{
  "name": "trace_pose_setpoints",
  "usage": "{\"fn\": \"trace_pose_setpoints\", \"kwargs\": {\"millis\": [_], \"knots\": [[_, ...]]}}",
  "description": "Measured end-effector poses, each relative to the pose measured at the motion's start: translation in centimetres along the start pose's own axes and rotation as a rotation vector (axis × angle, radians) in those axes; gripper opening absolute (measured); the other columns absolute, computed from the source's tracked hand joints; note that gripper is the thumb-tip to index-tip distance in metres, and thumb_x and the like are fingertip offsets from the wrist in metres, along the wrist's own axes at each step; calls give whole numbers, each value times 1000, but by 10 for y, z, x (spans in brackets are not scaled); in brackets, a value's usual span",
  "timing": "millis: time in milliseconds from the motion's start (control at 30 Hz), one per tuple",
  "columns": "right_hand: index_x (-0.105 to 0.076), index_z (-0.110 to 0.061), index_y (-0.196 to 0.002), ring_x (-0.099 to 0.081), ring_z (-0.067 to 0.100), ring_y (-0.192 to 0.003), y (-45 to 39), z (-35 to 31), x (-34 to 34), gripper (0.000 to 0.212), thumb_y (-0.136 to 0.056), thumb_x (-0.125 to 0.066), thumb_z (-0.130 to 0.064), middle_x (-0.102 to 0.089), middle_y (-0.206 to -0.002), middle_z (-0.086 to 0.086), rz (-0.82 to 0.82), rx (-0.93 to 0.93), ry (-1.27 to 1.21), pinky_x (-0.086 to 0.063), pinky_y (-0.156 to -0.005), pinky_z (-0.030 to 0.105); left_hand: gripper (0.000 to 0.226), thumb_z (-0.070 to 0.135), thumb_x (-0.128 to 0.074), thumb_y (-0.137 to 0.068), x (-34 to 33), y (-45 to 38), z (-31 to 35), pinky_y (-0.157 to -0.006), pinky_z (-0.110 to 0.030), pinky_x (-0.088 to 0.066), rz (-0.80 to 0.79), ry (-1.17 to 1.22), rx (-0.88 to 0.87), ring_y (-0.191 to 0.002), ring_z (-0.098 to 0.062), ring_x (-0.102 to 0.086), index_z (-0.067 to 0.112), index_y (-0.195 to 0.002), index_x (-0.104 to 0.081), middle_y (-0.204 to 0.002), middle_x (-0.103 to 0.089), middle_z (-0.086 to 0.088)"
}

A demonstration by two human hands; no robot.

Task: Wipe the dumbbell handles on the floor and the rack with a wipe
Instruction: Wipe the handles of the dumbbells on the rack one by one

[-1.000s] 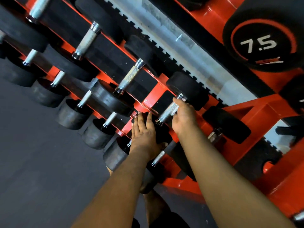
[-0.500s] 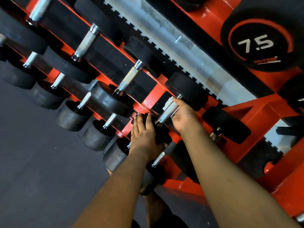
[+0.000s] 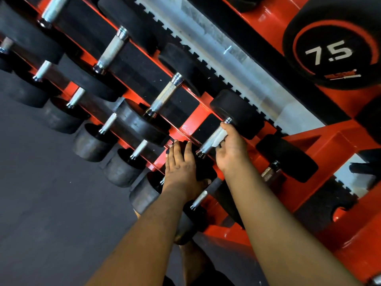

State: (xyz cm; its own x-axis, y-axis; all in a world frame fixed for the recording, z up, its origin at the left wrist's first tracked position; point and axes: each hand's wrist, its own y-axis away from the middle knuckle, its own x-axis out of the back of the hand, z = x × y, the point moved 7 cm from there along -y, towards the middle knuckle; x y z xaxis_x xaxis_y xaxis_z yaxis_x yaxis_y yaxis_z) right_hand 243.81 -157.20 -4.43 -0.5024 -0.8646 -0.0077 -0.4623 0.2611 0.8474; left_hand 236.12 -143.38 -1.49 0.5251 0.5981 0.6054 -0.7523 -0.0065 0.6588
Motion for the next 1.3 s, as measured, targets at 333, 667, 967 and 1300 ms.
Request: {"fn": "trace_pose_setpoints", "kwargs": {"millis": [333, 667, 967, 1300], "knots": [[-60, -9, -117, -63, 21, -88, -4, -13, -3, 32, -91, -69, -24, -65, -101, 10, -5, 3, 24, -47, -62, 30, 132, 53, -83, -76, 0, 0, 0, -122, -41, 13, 1, 8, 5, -153, -28, 26, 21, -161, 14, -164, 31, -11], [-61, -11, -104, -64, 19, -89, -1, -9, -1, 17, -92, -68, -22, -66, -100, 8, -32, 9, 5, -49, -68, 29, 132, 54, -82, -75, 0, -1, 0, -123, -41, 13, 2, 4, 8, -153, -28, 27, 22, -161, 13, -164, 31, -11], [-64, -12, -116, -66, 22, -105, -4, 12, 6, 25, -95, -64, -26, -68, -116, 13, -113, 7, -46, -52, -86, 32, 131, 53, -82, -77, 2, 0, 1, -123, -41, 13, -3, 7, -5, -153, -29, 26, 21, -161, 14, -164, 30, -13], [-67, -9, -106, -73, 17, -68, 9, 37, 12, 15, -95, -66, -19, -73, -88, 11, -142, -87, 181, -55, -54, 25, 131, 52, -82, -77, -1, -1, 0, -126, -44, 10, -9, 10, -7, -153, -30, 25, 21, -160, 14, -164, 29, -14]]}}
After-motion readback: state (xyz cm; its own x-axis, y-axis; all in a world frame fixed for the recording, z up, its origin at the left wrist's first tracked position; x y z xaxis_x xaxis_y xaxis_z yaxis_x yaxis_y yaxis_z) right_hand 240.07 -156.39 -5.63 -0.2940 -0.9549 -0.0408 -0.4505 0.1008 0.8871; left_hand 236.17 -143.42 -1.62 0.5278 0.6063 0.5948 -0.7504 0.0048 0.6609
